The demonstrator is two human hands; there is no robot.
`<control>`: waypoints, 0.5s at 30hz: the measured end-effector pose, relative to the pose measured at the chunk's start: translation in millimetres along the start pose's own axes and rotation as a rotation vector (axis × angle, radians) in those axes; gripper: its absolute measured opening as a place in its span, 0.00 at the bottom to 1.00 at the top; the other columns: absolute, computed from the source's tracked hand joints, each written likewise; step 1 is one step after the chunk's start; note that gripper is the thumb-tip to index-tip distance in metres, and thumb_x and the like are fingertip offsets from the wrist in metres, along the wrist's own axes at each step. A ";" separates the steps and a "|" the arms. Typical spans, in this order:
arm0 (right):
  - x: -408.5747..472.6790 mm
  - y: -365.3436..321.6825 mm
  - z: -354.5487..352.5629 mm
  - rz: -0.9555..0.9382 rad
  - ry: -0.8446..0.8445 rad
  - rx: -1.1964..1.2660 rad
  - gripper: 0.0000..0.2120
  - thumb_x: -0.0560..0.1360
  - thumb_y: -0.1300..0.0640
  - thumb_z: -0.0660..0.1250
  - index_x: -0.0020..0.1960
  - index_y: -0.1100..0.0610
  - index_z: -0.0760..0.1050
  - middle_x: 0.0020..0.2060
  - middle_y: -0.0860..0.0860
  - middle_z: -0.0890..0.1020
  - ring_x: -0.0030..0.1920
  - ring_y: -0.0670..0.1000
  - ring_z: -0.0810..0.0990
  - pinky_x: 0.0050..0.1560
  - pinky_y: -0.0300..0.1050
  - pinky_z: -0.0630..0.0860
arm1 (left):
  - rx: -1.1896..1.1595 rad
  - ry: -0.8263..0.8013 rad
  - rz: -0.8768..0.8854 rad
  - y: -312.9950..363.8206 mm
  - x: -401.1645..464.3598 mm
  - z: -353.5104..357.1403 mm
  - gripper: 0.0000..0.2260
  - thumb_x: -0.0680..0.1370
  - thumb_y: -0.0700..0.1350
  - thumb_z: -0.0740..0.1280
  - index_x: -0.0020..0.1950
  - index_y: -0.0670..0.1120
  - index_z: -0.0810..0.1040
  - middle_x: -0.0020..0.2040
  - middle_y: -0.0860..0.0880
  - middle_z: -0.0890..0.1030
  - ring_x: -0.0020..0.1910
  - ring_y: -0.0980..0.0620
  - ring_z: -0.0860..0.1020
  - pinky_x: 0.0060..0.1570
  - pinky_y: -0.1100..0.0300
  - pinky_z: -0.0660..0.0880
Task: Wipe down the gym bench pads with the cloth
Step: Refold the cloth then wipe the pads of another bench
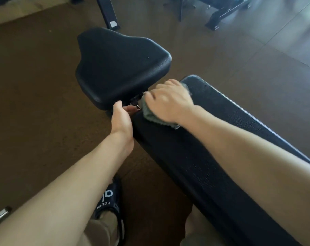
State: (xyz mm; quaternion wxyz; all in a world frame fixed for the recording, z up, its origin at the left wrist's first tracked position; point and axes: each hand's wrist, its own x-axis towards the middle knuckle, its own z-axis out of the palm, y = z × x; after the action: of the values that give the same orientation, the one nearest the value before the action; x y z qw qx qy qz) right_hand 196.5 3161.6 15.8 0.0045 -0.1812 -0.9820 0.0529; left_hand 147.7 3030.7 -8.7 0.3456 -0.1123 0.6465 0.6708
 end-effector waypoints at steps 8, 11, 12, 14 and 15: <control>-12.4 99.4 -11.8 0.559 -0.069 0.173 0.24 0.85 0.42 0.43 0.62 0.54 0.71 0.61 0.58 0.79 0.62 0.62 0.76 0.56 0.55 0.68 | 0.056 0.159 0.102 -2.7 -2.8 16.5 0.23 0.83 0.62 0.54 0.47 0.48 0.81 0.52 0.48 0.83 0.53 0.47 0.80 0.50 0.51 0.74; -14.7 81.8 0.2 0.546 0.023 0.098 0.25 0.85 0.44 0.44 0.70 0.59 0.68 0.68 0.60 0.74 0.69 0.63 0.72 0.69 0.58 0.64 | 0.042 0.187 0.115 -3.8 -4.4 17.4 0.22 0.82 0.61 0.55 0.44 0.49 0.81 0.53 0.48 0.83 0.53 0.47 0.80 0.52 0.50 0.74; -14.3 74.5 3.3 0.526 0.042 0.083 0.27 0.85 0.44 0.44 0.74 0.60 0.64 0.73 0.61 0.71 0.73 0.62 0.68 0.74 0.56 0.60 | 0.033 0.195 0.111 -4.5 -3.8 17.3 0.22 0.82 0.61 0.55 0.43 0.49 0.81 0.53 0.48 0.83 0.53 0.47 0.79 0.52 0.50 0.74; -21.1 53.5 4.9 0.433 0.030 0.076 0.32 0.85 0.43 0.43 0.82 0.62 0.54 0.81 0.60 0.59 0.81 0.59 0.56 0.81 0.55 0.49 | 0.021 0.203 0.106 -5.5 -2.9 16.5 0.22 0.81 0.61 0.56 0.41 0.49 0.80 0.52 0.49 0.84 0.52 0.47 0.80 0.53 0.50 0.74; -30.4 40.3 5.7 0.350 0.010 0.081 0.33 0.85 0.43 0.43 0.83 0.61 0.50 0.83 0.59 0.53 0.83 0.57 0.50 0.82 0.53 0.44 | 0.014 0.204 0.104 -4.5 -3.6 16.6 0.22 0.81 0.61 0.56 0.41 0.49 0.81 0.51 0.49 0.85 0.51 0.47 0.80 0.53 0.50 0.75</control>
State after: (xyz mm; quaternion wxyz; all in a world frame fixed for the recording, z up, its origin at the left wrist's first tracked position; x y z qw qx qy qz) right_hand 239.0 3187.6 6.2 0.0074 -0.3491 -0.9326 0.0913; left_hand 158.0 3044.9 -7.8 0.2432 -0.1439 0.6880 0.6684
